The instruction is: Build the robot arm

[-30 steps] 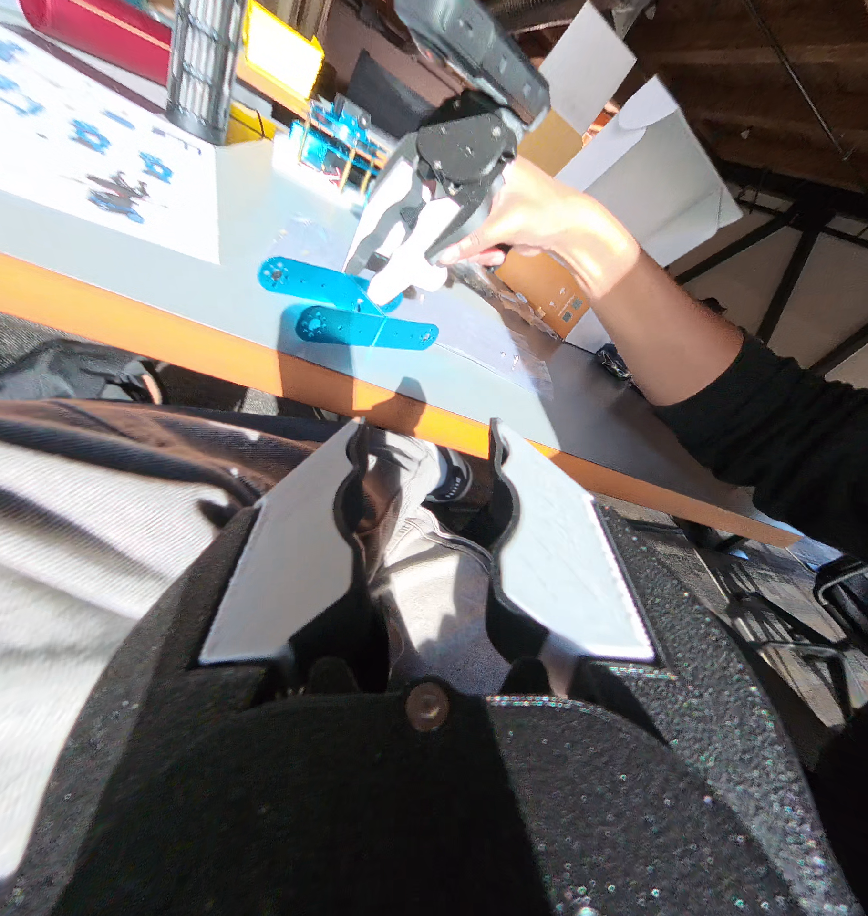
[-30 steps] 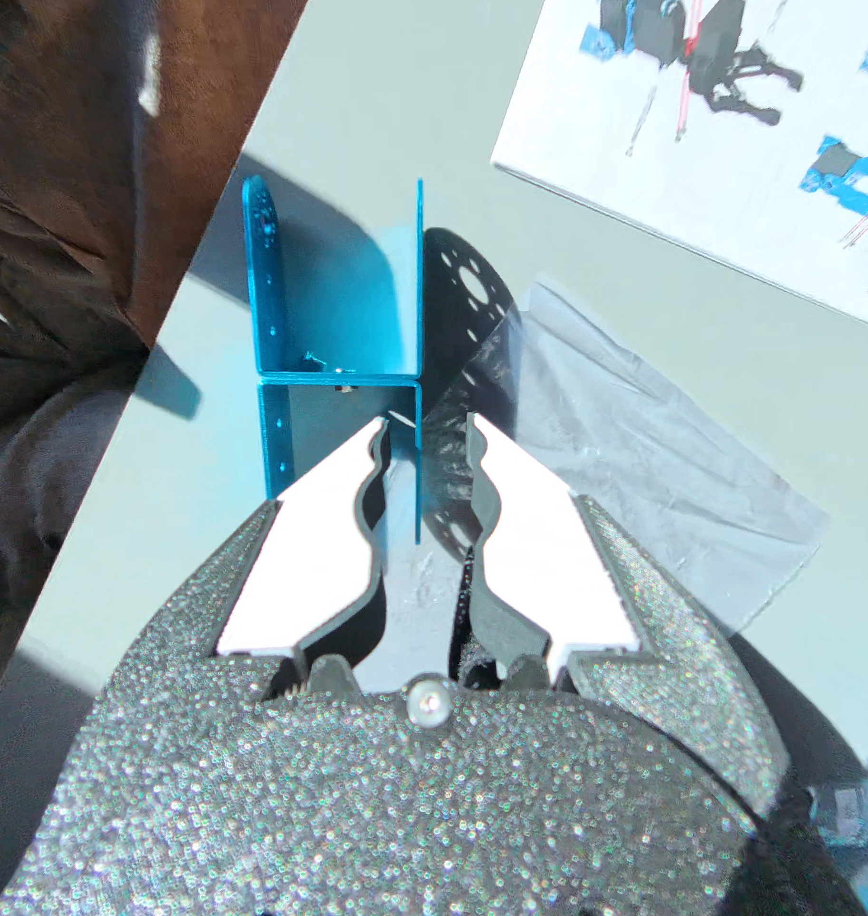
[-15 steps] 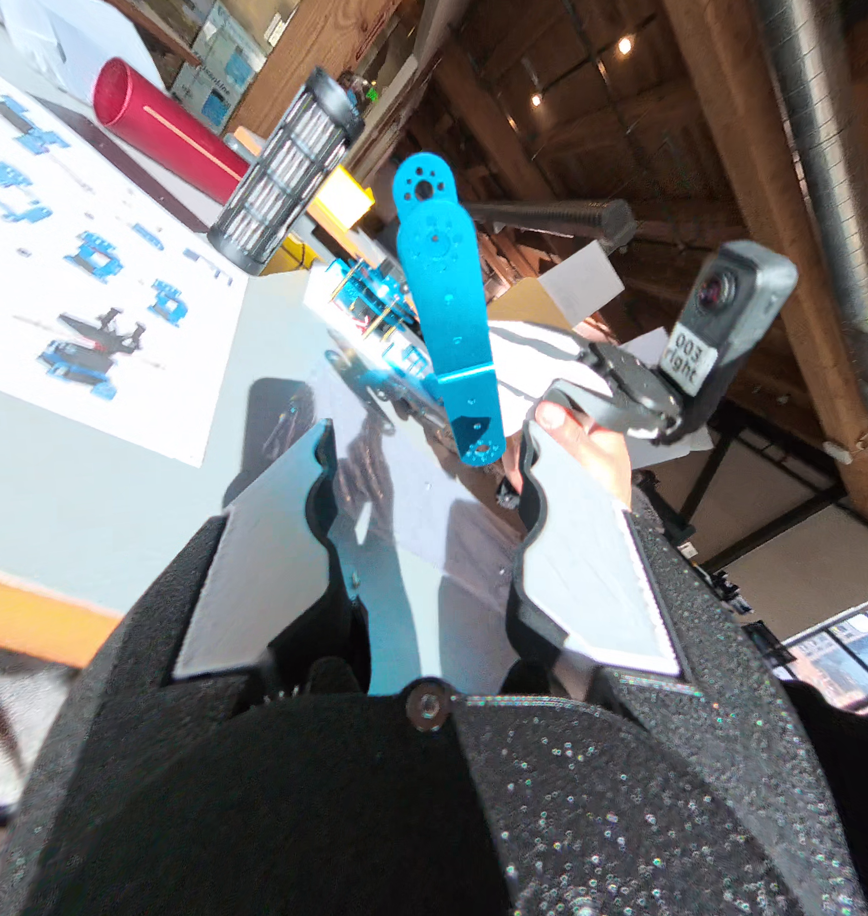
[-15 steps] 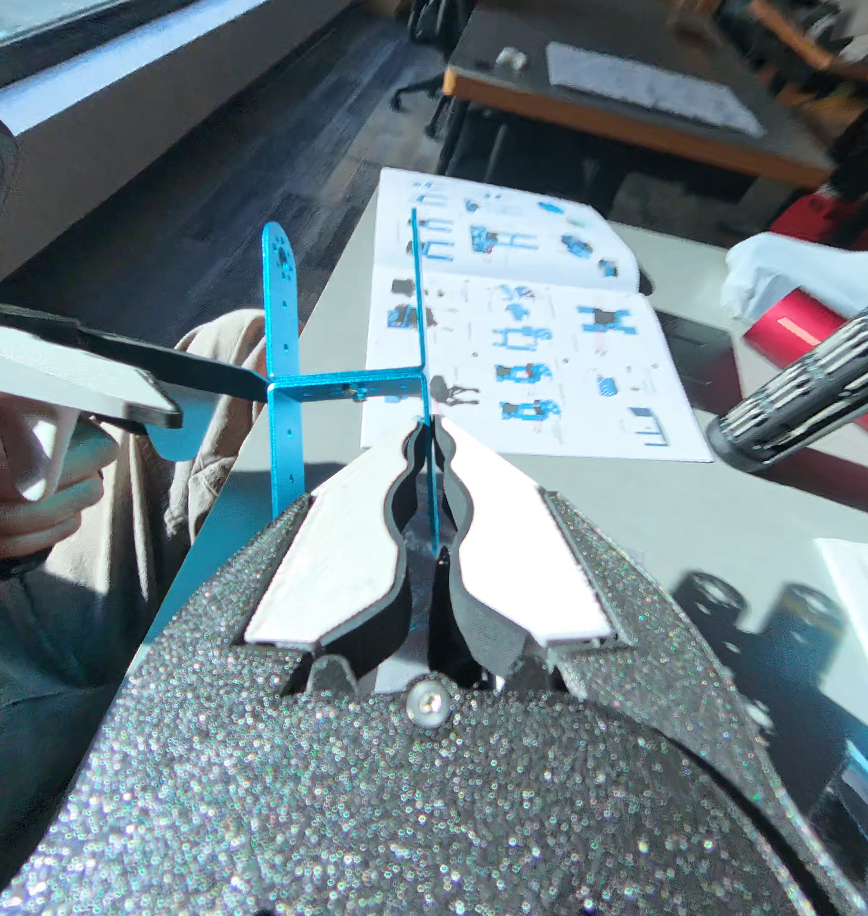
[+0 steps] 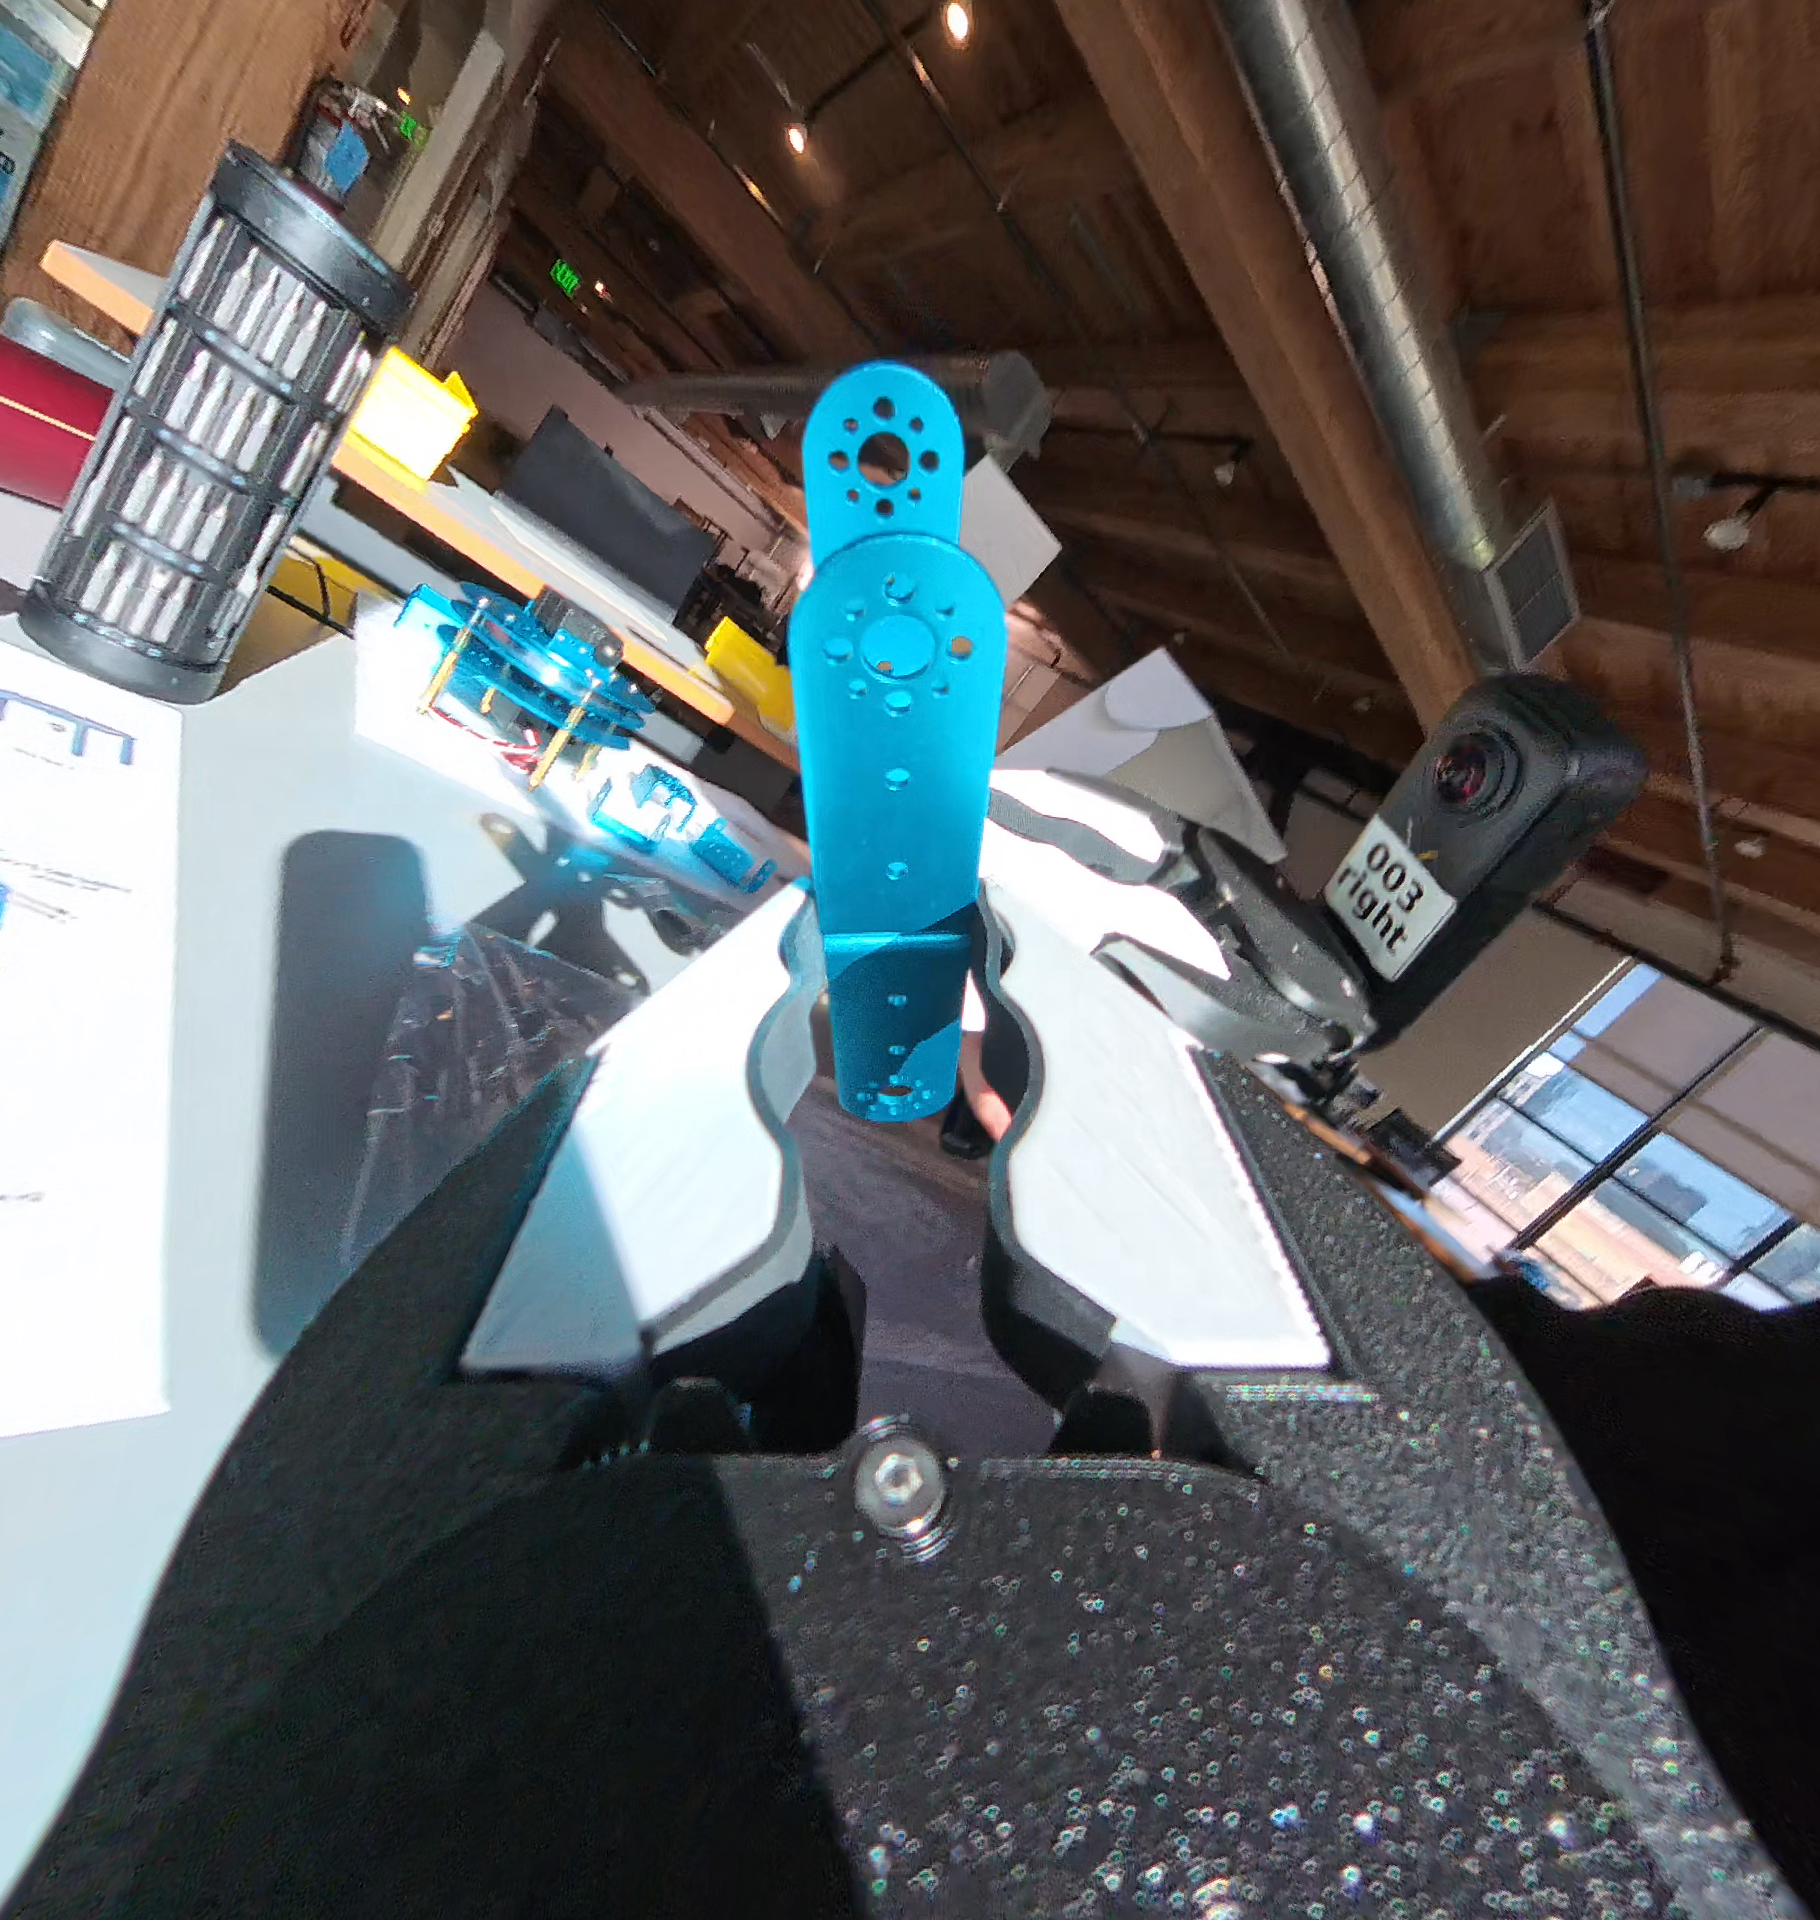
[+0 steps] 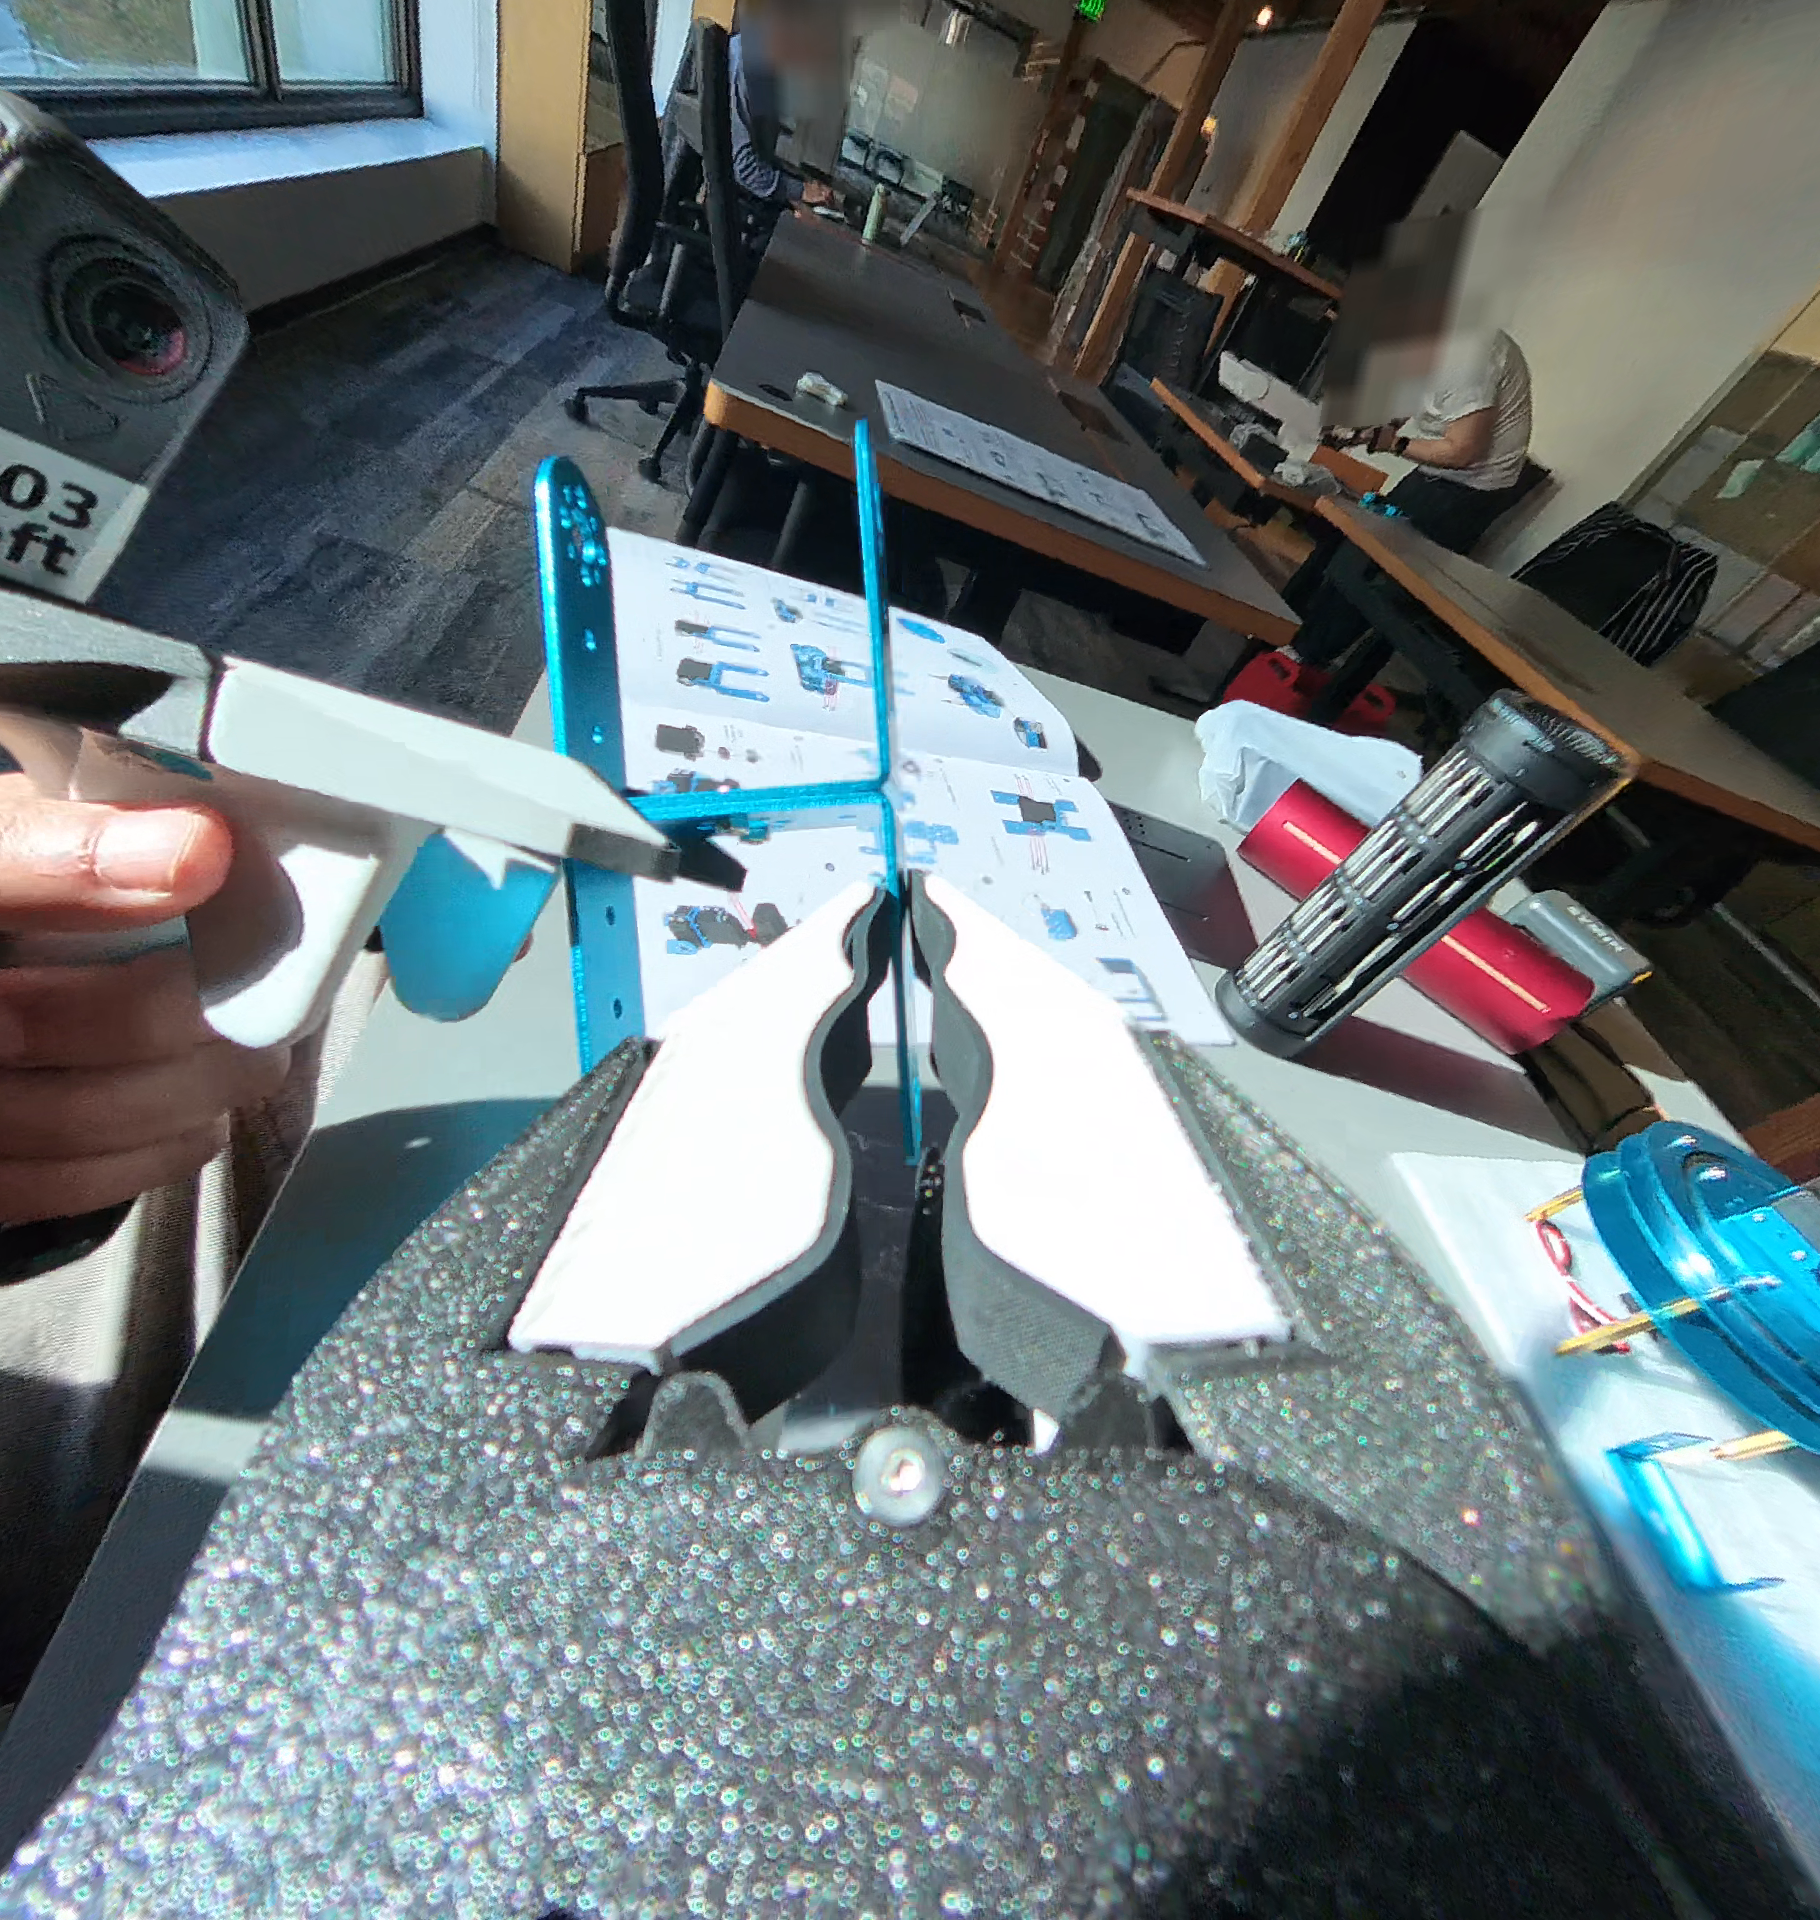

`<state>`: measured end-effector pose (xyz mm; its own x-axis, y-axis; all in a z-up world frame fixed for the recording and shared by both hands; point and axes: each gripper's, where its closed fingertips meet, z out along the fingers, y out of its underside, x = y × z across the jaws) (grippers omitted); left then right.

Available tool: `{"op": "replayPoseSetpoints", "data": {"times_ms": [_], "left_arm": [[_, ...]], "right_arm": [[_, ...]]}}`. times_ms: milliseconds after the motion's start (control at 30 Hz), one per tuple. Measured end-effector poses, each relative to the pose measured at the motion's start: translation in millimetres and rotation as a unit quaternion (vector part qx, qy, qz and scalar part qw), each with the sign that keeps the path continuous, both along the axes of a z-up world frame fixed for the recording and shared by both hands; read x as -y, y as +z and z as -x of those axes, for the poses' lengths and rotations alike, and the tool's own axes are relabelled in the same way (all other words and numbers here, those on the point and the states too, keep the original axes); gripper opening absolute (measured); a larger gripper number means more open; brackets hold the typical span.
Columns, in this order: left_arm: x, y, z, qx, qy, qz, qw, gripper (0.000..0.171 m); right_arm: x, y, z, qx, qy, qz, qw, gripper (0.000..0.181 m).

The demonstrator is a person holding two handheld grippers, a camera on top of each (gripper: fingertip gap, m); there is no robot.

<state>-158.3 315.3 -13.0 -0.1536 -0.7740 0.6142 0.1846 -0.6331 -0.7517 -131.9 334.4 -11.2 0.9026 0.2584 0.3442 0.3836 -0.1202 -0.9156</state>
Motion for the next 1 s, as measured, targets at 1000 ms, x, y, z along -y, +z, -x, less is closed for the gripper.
{"op": "replayPoseSetpoints", "data": {"times_ms": [1000], "left_arm": [[3.7, -58.1, 146.1, -0.205, 0.087, -0.38, 0.898, 0.027]], "right_arm": [[60.1, -149.8, 61.1, 0.112, 0.283, 0.37, 0.878, 0.001]]}}
